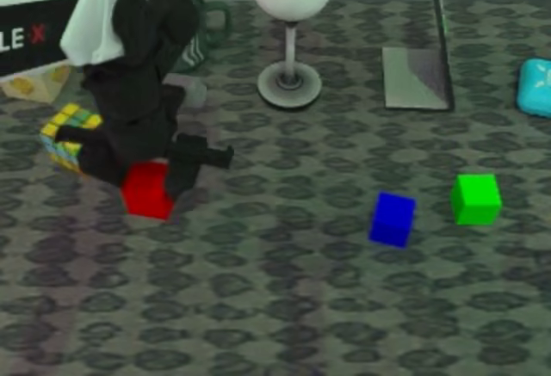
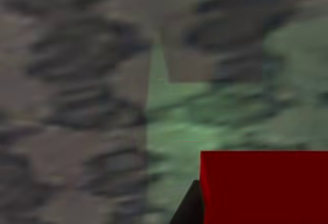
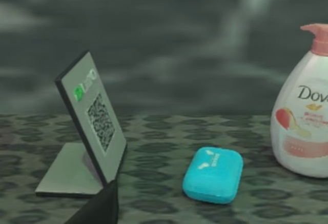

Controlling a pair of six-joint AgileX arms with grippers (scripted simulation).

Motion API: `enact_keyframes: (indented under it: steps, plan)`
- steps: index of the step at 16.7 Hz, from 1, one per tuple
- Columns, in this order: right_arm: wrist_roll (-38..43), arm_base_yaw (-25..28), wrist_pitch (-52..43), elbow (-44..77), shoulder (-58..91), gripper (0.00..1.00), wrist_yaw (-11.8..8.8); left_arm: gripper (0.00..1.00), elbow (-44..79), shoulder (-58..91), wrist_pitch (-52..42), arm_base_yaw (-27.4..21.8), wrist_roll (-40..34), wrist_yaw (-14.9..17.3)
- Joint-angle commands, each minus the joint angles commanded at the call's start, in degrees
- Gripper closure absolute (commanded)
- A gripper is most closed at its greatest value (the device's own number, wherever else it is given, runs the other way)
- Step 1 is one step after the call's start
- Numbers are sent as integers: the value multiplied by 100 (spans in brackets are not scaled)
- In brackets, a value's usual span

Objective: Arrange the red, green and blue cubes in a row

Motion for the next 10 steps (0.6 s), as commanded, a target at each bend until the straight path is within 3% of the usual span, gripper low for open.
enact_keyframes:
  steps: [6,10]
  plan:
    - [0,0,0,0,0,0,0,100,-300,-370,-155,-1096,-2235,-56]
    - [0,0,0,0,0,0,0,100,-394,-567,-144,-1427,-2765,-83]
